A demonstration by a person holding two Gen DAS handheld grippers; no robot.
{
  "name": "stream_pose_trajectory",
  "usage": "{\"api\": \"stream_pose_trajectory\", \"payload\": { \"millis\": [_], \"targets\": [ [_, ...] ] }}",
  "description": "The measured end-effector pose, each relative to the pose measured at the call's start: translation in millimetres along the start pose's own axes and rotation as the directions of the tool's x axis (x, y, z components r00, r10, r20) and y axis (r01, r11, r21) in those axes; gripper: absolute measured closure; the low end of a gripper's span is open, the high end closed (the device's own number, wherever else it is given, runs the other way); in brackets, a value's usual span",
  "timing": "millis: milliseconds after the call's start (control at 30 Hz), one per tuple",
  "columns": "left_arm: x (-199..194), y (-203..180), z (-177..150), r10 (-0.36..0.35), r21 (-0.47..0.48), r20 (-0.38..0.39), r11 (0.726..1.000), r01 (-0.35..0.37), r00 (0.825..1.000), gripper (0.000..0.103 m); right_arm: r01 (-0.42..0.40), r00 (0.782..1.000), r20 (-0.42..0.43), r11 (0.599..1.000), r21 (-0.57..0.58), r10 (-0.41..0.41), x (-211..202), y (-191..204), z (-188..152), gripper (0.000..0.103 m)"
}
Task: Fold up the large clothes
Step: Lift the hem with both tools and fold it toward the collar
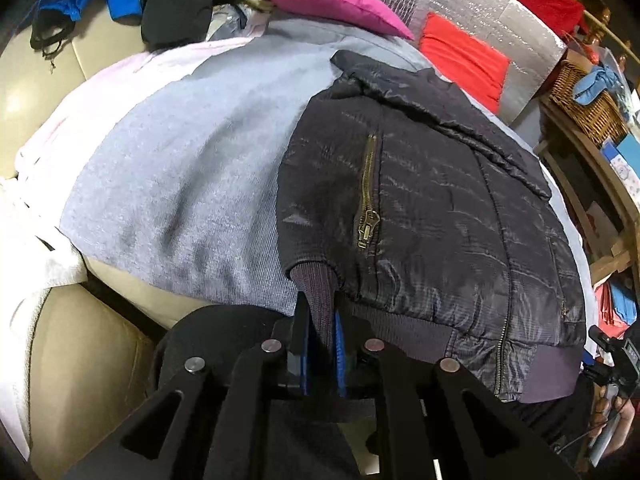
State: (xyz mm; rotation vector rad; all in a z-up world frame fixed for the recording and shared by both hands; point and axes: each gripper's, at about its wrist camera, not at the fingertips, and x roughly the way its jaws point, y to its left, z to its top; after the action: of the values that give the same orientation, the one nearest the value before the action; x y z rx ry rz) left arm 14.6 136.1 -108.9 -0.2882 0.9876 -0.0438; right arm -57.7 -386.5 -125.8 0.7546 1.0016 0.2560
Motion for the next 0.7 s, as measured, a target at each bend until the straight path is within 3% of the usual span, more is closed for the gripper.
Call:
{"api": "stream_pose_trajectory", "payload": {
  "millis": [133,167,200,233,267,367,533,600,700],
  "targets": [
    [11,1,2,0.033,-0.004,-0.008,0.999,-0.033,0.999,0.065,0.032,0.998,-0.046,0.999,-0.02,-0.033,14,0,5,0.032],
    [13,0,3,0.035,-0.002,-0.003,0.999,-0.035,0.999,0.063,0.047,0.998,-0.048,0.998,-0.035,-0.048,16,1,5,0.049],
    [14,-1,4,0.037,0.0,-0.004,0.999,-0.037,0.999,0.063,0.061,0.996,-0.062,0.997,-0.043,-0.063,18,0,4,0.066],
    [16,-2,6,0.037,0.009,-0.005,0.999,-0.037,0.999,0.063,0.045,0.996,-0.069,0.999,-0.026,-0.047,18,-3,3,0.074],
    [16,-4,6,0.04,0.024,-0.001,0.999,-0.04,0.999,0.084,0.025,0.997,-0.073,1.0,-0.015,-0.026,17,-6,3,0.079],
    [11,-10,7,0.028,0.061,0.007,0.998,-0.029,1.0,0.091,-0.017,0.998,-0.055,1.0,-0.009,0.016,7,-5,2,0.083],
    [-24,-4,14,-0.061,0.029,0.073,0.998,0.059,0.995,0.091,-0.135,0.991,-0.008,0.991,0.011,0.135,-18,3,5,0.086],
    [-32,-2,17,-0.065,0.025,0.093,0.998,0.063,0.993,0.091,-0.162,0.987,0.006,0.987,0.007,0.162,-23,6,6,0.086],
    [-19,3,16,-0.048,0.013,0.053,0.999,0.047,0.997,0.091,-0.162,0.987,-0.005,0.986,0.049,0.163,-15,-6,4,0.086]
  ]
}}
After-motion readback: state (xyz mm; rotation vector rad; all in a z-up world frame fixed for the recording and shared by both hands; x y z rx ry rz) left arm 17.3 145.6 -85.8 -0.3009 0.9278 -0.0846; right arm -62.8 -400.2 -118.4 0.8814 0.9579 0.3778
